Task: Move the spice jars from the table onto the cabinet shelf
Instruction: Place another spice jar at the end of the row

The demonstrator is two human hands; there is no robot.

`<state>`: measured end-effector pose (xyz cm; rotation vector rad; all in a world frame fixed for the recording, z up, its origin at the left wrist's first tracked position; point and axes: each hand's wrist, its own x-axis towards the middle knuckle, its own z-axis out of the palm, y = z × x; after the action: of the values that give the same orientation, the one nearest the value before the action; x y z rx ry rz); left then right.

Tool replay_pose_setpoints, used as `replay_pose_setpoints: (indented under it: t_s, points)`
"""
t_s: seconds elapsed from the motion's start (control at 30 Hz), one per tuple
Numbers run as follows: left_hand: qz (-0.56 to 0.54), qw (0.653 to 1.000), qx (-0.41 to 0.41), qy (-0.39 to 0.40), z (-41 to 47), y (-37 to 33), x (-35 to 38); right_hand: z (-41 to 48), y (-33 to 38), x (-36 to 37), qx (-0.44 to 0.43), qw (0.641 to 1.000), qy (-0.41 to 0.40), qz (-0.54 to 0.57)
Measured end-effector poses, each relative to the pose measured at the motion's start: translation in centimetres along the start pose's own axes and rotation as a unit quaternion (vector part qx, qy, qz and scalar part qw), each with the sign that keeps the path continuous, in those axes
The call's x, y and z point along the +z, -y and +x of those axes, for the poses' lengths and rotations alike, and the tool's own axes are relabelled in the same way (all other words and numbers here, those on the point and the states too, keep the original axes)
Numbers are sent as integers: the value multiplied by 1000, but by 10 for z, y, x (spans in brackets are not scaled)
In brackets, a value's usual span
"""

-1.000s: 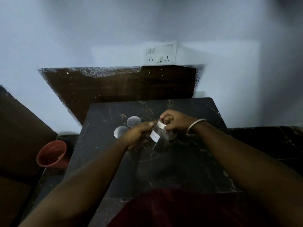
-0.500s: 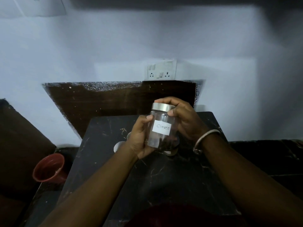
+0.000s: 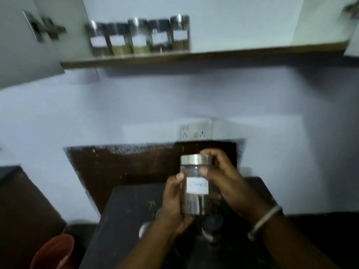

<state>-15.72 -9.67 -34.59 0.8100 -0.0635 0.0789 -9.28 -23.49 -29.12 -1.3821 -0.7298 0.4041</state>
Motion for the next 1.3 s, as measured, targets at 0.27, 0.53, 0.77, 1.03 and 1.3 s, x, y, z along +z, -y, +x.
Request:
replay_pose_setpoints:
  t_s: [0.27,0.53,0.77,1.03,1.3]
  points:
    - [126,979,158,35,46,-85,83,6,90,-18,-155,928,-49,-335]
    - [249,938,234,64,124,-188,163,91,199,-38,-252,905,-118,-321]
    - [677,616,372,-153,235,-287,140,230,258,-82,-216,865,-200,-406]
    - [843,432,260,-188,281,-291,76,384,219,-93,-109,846,-192,-485]
    - [849,404,284,-190,288,-293,70,451,196,-97,-22,851,-216,-478]
